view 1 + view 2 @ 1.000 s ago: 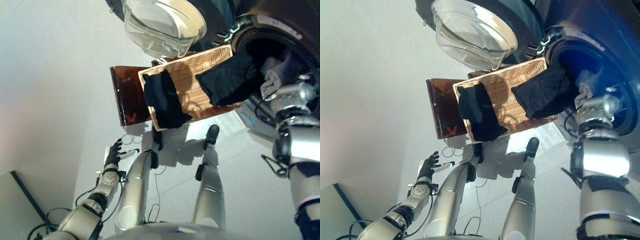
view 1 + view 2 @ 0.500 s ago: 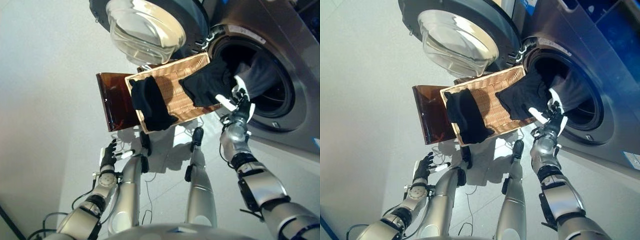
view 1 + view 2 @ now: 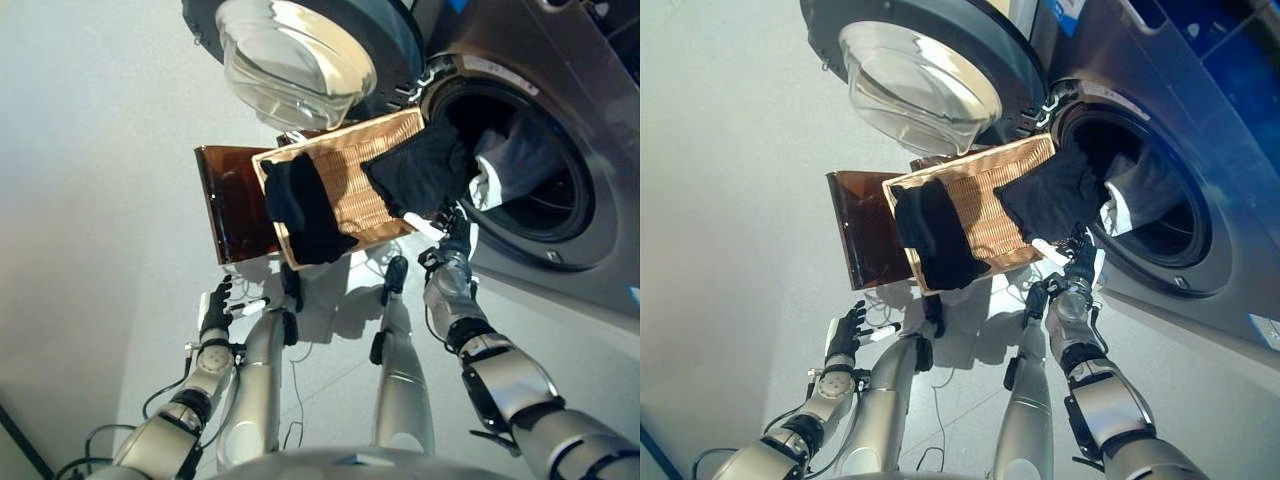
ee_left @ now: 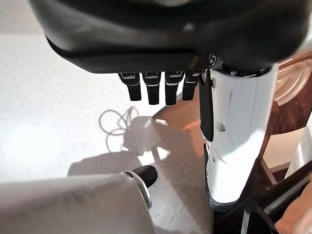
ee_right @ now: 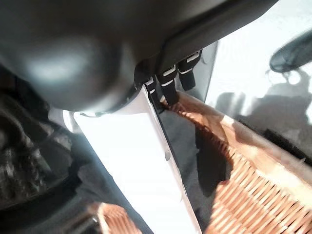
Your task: Pick up the clothes and place them into the washing machine
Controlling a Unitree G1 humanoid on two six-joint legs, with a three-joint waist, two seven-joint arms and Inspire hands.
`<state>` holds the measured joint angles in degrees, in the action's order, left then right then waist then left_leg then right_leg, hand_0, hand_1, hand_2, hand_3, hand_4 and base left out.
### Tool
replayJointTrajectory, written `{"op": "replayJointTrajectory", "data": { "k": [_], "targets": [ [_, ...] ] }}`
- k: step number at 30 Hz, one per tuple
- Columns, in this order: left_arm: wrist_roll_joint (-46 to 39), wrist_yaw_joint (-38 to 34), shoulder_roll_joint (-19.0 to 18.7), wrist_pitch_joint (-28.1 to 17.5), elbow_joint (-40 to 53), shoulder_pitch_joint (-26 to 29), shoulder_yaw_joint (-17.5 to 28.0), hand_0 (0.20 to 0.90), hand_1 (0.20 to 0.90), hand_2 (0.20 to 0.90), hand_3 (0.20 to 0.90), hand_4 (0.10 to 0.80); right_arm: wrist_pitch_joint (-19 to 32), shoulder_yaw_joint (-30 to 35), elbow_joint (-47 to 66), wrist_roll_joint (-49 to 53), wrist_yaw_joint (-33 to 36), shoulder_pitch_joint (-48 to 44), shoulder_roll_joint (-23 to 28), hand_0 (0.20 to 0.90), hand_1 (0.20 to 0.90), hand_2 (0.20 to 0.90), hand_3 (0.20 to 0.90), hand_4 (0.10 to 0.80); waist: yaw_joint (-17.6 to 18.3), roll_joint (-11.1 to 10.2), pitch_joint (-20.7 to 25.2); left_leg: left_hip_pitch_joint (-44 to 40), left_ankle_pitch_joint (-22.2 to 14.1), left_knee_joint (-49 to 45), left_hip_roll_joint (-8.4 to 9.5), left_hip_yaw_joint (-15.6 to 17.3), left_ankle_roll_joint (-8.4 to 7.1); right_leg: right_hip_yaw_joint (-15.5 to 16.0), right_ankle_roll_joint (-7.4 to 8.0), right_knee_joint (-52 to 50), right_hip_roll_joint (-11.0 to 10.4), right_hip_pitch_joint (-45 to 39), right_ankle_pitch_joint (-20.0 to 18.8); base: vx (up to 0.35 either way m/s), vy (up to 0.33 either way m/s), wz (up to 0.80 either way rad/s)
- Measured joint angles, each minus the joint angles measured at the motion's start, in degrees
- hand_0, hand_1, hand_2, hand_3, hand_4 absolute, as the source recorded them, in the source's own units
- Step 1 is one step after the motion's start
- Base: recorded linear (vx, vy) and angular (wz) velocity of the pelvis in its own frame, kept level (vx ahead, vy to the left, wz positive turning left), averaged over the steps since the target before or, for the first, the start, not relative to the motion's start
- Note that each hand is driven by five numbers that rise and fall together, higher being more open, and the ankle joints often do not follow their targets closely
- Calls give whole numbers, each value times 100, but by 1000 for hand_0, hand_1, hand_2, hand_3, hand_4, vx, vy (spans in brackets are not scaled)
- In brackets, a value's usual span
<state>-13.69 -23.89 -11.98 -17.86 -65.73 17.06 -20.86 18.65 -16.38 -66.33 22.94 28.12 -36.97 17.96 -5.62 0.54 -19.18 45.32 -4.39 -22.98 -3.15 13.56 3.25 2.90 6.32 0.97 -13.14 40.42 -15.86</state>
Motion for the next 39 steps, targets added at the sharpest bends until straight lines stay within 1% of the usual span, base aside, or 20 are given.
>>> {"op": "replayJointTrajectory", "data": {
  "k": [2,3,4,5,6,7,8,9,10,11,12,14,16,19,22,25,26,31,33,39],
  "targets": [
    [148,-91,-6,2,58,-17,13,900,900,900,900,800,-495,-423,324,-1629,699,43,212,900,900,900,900,800,6,0,0,10,5,-2,2,18,-3,-3,28,28,-3,5,38,0,0,0],
    [183,-121,-6,2,60,-17,16,900,900,900,900,800,-565,-447,421,-1927,783,45,251,900,900,900,900,800,12,0,0,11,5,-1,1,19,-2,-5,34,30,-4,7,42,0,0,0],
    [232,-132,-3,0,79,-17,44,900,900,900,900,800,-913,-598,711,-2746,1091,42,394,900,900,900,900,800,21,0,-1,12,5,1,1,21,-2,-5,53,38,-5,8,57,0,0,0],
    [264,-133,-3,-2,86,-18,48,900,900,900,900,800,-1012,-779,765,-3192,1255,-1,509,900,900,900,900,800,17,0,-1,15,5,0,1,21,-2,-6,57,38,-6,11,60,0,0,0],
    [311,-133,-2,-13,90,-19,48,900,900,900,900,800,-1188,-978,706,-3917,1486,-155,666,900,900,900,900,800,10,0,-1,15,5,6,-3,15,-3,-4,61,35,-1,12,61,0,0,0],
    [328,-134,-4,-13,89,-26,52,900,900,900,900,800,-1269,-1030,694,-4116,1553,-239,712,900,900,900,900,800,9,0,-1,18,4,12,-3,14,-3,-1,56,35,3,12,56,0,0,0],
    [347,-131,1,-19,102,-38,105,900,900,900,900,800,-1662,-1300,628,-4672,1652,-470,832,900,900,900,900,800,12,-1,-1,26,5,14,-7,3,-2,2,50,38,9,18,29,0,0,0],
    [359,-131,2,-21,108,-38,114,900,900,900,900,800,-1794,-1429,601,-4961,1682,-579,920,900,900,900,900,800,2,-1,-1,32,5,13,-8,5,-2,-2,74,41,9,24,17,0,0,0],
    [388,-131,5,-23,94,-40,174,900,900,900,900,800,-2042,-1585,466,-5533,1747,-789,974,900,900,900,900,800,1,-1,-1,35,8,15,-15,2,6,0,122,42,19,28,-18,0,0,0],
    [388,-131,8,-21,89,-39,191,900,900,900,900,800,-2150,-1664,402,-5718,1768,-875,993,900,900,900,900,800,3,-1,-1,35,5,15,-20,1,7,0,137,41,21,28,-29,0,0,0],
    [398,-131,8,-28,93,-37,204,900,900,900,900,800,-2392,-1766,225,-6120,1825,-1052,1011,900,900,900,900,800,-1,-1,-1,35,-5,18,-26,-14,5,0,185,40,27,29,-73,0,0,0],
    [398,-131,8,-32,86,-35,212,900,900,900,900,800,-2698,-2016,-49,-6531,1800,-1289,1011,900,900,900,900,800,0,-1,-1,34,-9,44,-40,-38,2,1,196,42,49,42,-220,0,0,0],
    [397,-131,10,-32,73,-29,213,900,900,900,900,800,-2938,-2191,-62,-6899,1794,-1388,1069,900,900,900,900,800,-5,-3,-2,40,-13,49,-32,-48,7,5,194,41,43,43,-220,0,0,0],
    [371,-132,6,-38,9,-16,238,900,900,900,900,800,-3126,-2477,-106,-7338,1640,-1561,1083,900,900,900,900,800,-8,-3,-2,40,-13,49,-32,-49,7,7,193,41,43,43,-220,0,0,0],
    [329,-132,6,-43,3,-12,238,900,900,900,900,800,-3133,-2701,-214,-7695,1491,-1732,1086,900,900,900,900,800,-15,-3,-2,48,-27,43,-32,-56,-17,20,189,39,43,44,-217,0,0,0],
    [268,-129,2,-81,0,-5,238,900,900,900,900,800,-3134,-3059,-246,-7974,1281,-1888,1117,900,900,900,900,800,-28,-3,-2,101,-31,15,-35,-59,-26,26,181,38,43,89,-211,0,0,0],
    [244,-127,2,-97,-1,2,238,900,900,900,900,800,-3126,-3296,-280,-8048,1151,-2010,1126,900,900,900,900,800,-24,-4,-4,152,-30,-4,-35,-54,-26,26,180,56,43,125,-209,0,0,0],
    [159,-112,12,-107,-1,16,231,900,900,900,900,800,-3100,-3768,-342,-8344,775,-2149,1109,900,900,900,900,800,-106,-2,-18,233,-24,-30,-49,-78,-33,77,157,136,56,136,-193,0,0,0],
    [161,-110,11,-119,-1,39,228,900,900,900,900,800,-3079,-3823,-407,-8444,667,-2164,1099,900,900,900,900,800,-164,-2,-20,233,-23,-29,-58,-97,-35,91,157,135,67,127,-193,0,0,0],
    [143,-110,12,-131,-6,61,221,900,900,900,900,800,-3042,-4045,-436,-8551,484,-2303,964,900,900,900,900,800,-164,-17,-63,234,0,14,-57,-150,-19,107,159,129,79,118,-195,0,-1,3]
  ]
}}
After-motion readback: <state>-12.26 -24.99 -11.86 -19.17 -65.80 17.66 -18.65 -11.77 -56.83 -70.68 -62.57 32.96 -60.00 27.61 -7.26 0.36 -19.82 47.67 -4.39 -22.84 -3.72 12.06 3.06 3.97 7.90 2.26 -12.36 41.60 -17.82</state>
